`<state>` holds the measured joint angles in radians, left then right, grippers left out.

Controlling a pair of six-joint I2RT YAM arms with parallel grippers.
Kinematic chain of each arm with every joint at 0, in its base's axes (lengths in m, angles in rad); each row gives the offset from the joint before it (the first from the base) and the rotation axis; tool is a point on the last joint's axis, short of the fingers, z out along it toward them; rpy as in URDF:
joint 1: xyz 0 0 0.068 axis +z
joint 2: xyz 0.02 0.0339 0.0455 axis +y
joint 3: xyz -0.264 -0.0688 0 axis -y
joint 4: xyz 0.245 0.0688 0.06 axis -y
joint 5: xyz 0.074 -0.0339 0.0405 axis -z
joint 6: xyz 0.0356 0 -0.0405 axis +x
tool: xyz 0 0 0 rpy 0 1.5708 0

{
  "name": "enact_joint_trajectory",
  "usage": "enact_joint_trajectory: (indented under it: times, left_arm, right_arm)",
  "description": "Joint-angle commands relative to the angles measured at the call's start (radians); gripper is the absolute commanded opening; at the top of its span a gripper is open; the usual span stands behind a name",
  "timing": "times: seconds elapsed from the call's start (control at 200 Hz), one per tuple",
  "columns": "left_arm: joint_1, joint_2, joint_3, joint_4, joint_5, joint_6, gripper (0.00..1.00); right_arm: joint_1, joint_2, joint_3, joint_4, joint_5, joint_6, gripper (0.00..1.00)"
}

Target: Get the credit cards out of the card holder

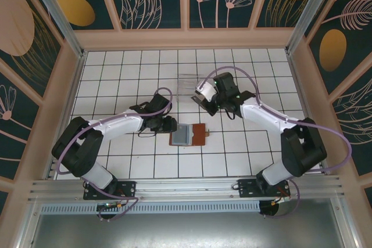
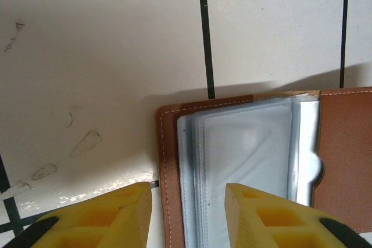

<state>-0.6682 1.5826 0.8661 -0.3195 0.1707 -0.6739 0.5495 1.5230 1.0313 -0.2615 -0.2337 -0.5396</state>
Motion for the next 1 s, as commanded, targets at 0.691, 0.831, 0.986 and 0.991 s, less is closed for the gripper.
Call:
enact_joint_trajectory:
  times: [0.691,0.831,0.986,0.991]
  left_arm:
    - [-0.004,-0.079,-0.079,-0.003,-0.035,-0.030,0.40]
    - [-0.003,-0.081,-0.085,0.000,-0.030,-0.039,0.40]
    - [-0.003,-0.087,-0.088,-0.001,-0.030,-0.044,0.40]
    - [-0.002,-0.086,-0.088,-0.001,-0.031,-0.044,0.40]
  right_arm:
    - [-0.034,0.514,0.736,-0.491,-0.112,-0.511,0.00]
    - [-0.034,0.572,0.809,-0.518,-0.105,-0.538,0.00]
    - [-0.033,0.626,0.864,-0.570,-0.090,-0.571,0.00]
    - [-0.034,0.628,0.864,-0.572,-0.089,-0.572,0.00]
